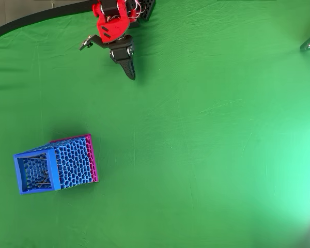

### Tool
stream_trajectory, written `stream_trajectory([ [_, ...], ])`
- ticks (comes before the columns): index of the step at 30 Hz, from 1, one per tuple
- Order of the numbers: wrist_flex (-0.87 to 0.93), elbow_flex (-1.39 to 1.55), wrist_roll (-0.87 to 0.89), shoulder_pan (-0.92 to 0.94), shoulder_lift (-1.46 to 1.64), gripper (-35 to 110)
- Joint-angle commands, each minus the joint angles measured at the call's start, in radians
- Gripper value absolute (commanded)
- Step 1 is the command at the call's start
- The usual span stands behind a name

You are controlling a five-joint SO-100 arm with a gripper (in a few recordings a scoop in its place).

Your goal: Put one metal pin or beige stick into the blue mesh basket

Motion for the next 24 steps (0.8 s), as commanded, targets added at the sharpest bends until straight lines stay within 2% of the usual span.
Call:
stream_trajectory([
  [1,0.005,0.005,0.008,-0.002,0.009,1],
  [24,0.006,0.005,0.000,-0.002,0.009,1],
])
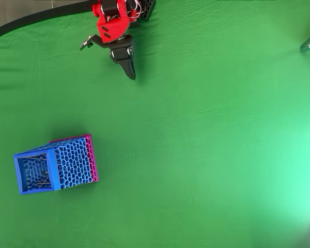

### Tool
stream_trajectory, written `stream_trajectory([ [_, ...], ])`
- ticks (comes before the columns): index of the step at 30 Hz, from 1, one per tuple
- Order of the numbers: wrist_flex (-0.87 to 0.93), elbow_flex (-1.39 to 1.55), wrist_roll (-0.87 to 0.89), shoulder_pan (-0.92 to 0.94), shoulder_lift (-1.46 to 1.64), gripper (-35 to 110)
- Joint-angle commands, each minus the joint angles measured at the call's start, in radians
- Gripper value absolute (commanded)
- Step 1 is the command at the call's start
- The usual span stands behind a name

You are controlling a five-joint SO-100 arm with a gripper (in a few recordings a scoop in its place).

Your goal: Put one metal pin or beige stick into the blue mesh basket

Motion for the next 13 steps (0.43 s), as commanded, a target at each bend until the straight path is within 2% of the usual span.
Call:
stream_trajectory([
  [1,0.006,0.005,0.000,-0.002,0.009,1],
  [13,0.008,0.005,-0.014,-0.014,0.009,1],
])
